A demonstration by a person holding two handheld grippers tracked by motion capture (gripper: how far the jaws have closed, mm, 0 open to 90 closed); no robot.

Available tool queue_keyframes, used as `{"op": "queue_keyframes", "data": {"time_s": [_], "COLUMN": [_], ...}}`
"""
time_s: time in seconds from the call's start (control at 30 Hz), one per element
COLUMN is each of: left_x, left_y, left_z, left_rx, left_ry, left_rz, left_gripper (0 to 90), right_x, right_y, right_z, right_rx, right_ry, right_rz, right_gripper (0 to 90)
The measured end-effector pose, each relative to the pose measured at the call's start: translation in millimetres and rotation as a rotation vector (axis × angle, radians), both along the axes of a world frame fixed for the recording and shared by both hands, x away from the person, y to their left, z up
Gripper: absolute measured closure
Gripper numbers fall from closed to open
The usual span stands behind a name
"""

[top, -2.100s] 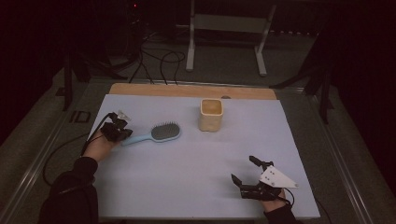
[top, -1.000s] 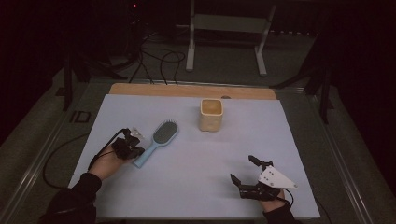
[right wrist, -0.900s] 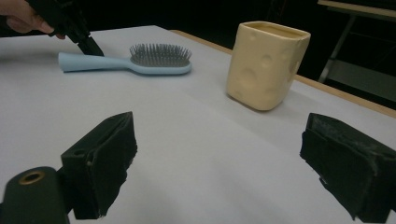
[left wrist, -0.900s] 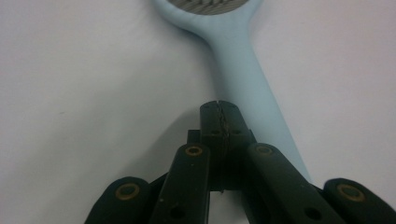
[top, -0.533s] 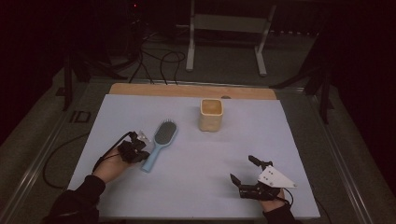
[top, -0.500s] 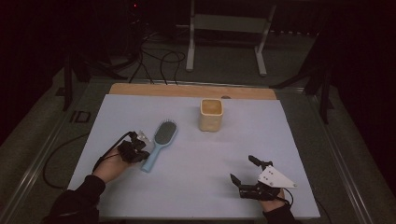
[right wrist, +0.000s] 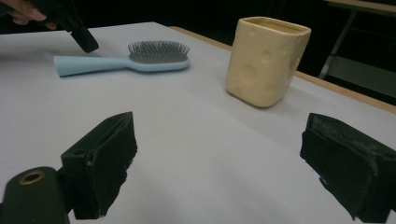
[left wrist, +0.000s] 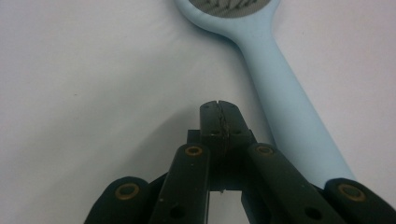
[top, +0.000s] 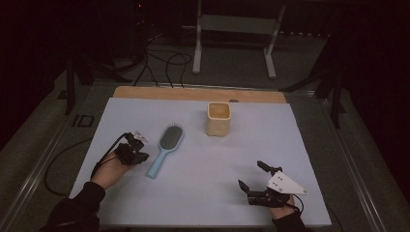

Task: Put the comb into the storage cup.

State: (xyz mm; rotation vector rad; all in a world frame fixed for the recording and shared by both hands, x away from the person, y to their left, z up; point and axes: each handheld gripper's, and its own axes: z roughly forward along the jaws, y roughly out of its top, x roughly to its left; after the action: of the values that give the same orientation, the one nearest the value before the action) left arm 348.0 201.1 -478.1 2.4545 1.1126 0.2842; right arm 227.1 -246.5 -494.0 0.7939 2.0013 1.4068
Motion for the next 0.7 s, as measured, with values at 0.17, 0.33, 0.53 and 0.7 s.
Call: {"op": "queue_keyframes", "data": {"time_s": [0.17, 0.33, 0.53, 0.7], "left_x": [-0.2, -0.5, 1.9, 7.0], "left_y": [-0.2, -3.3, -10.8, -18.4], "left_z": [14.6, 26.6, 45.0, 50.9], "left_rx": [-0.026, -0.039, -0.072, -0.087], "left_ry": [-0.015, -0.021, -0.007, 0.009], "left_rz": [0.034, 0.053, 0.066, 0.075], "left_gripper": [89.8, 89.7, 86.3, 83.8], "right_x": [0.3, 0.7, 0.9, 0.8], "right_y": [-0.1, -0.6, -0.9, -1.1], "right_z": [-0.3, -0.2, -0.3, 0.0], "right_rx": [0.003, 0.003, 0.004, 0.005], "right_ry": [0.003, 0.002, 0.002, -0.001], "right_rz": [-0.001, -0.003, -0.005, -0.006], "right_gripper": [10.1, 10.1, 10.1, 10.1]}}
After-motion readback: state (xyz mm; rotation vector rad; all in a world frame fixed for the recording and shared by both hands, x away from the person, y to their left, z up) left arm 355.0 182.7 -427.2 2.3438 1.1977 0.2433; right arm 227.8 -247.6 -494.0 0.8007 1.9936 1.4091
